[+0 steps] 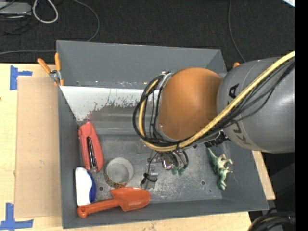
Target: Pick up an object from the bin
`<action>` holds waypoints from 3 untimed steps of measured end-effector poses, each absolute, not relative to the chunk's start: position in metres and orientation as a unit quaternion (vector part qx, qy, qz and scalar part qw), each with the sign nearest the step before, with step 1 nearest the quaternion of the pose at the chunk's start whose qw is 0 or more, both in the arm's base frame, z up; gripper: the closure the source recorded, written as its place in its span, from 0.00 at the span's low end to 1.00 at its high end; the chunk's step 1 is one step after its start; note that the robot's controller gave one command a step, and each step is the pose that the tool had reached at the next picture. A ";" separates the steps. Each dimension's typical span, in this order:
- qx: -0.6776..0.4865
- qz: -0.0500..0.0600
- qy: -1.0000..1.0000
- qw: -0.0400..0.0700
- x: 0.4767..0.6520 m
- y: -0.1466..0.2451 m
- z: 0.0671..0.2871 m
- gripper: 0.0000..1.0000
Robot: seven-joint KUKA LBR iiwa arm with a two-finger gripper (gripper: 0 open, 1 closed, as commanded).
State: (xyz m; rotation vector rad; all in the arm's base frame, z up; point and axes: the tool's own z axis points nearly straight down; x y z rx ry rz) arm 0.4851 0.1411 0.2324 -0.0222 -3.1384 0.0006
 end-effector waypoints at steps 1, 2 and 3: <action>-0.007 0.000 -1.000 0.002 0.485 0.141 0.232 0.00; 0.020 0.001 -1.000 0.006 0.486 0.175 0.152 0.00; -0.009 -0.001 -1.000 -0.003 0.497 0.194 0.152 0.00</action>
Offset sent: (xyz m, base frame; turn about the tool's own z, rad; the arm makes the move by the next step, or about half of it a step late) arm 0.0025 0.0332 -0.0749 -0.0490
